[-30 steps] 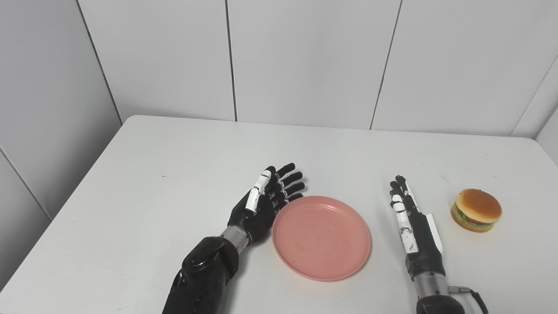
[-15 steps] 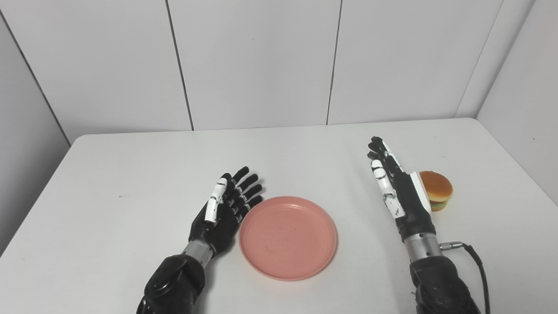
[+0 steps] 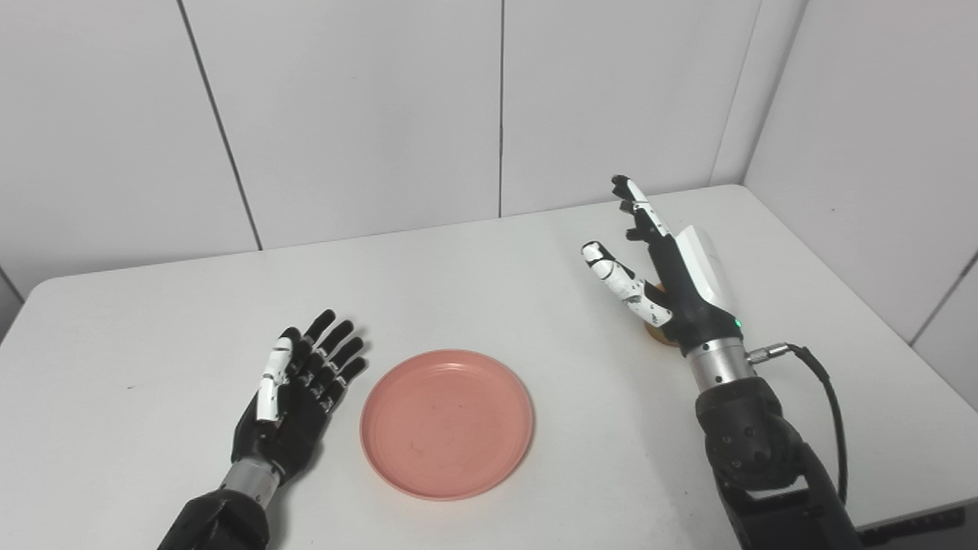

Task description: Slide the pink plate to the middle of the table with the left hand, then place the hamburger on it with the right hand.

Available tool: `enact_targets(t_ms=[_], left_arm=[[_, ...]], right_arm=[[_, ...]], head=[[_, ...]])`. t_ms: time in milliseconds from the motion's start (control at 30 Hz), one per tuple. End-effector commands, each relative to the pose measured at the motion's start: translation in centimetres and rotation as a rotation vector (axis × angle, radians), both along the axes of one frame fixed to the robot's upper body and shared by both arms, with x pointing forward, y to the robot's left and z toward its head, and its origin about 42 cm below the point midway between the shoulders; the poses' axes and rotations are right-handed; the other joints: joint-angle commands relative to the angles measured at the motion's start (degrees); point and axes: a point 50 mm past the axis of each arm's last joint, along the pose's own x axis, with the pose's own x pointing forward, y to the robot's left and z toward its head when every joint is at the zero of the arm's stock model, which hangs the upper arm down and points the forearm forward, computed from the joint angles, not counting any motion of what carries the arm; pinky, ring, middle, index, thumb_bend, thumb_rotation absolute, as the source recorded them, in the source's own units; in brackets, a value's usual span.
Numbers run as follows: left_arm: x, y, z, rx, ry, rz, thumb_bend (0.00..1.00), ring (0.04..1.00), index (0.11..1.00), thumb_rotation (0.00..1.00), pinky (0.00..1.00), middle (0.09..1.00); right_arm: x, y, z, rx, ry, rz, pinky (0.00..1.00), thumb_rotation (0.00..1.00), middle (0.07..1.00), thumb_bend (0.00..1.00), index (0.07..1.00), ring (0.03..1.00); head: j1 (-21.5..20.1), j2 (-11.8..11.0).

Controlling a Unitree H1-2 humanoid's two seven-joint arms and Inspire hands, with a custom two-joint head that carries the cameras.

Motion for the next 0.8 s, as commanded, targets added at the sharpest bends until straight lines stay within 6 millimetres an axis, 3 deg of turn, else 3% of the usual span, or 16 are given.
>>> enact_targets(t_ms=[0,133,200,433,767], left_arm=[[-0.1,0.9,-0.3,0.001,0.014,-0.009,0.31,0.921,0.92,1.0,0.94,0.927],[0.1,1.2,-0.7,-0.012,0.023,-0.012,0.31,0.93,0.936,1.0,0.95,0.938],[0.1,1.3,-0.7,-0.013,0.027,-0.009,0.31,0.933,0.934,1.0,0.95,0.939],[0.2,1.8,-0.9,-0.028,0.044,-0.008,0.31,0.942,0.932,1.0,0.96,0.942],[0.3,2.4,-0.8,-0.044,0.052,-0.009,0.3,0.939,0.933,1.0,0.97,0.94]], right_arm=[[0.2,-1.1,2.7,-0.069,-0.089,-0.045,0.76,0.96,0.937,0.78,0.95,0.872],[0.2,-2.8,3.4,-0.149,-0.064,-0.141,0.79,0.84,0.958,0.87,0.977,0.902],[0.1,-3.5,3.6,-0.173,-0.043,-0.182,0.75,0.78,0.967,0.91,0.98,0.899],[0.7,-6.2,3.2,-0.26,0.046,-0.298,0.75,0.69,0.953,0.96,0.972,0.913],[2.4,-8.1,1.2,-0.34,0.221,-0.359,0.69,0.73,0.958,1.0,1.0,0.869]], head=[[-0.71,-0.2],[-1.73,-0.45],[-2.11,-0.5],[-3.49,-0.76],[-4.17,-0.27]])
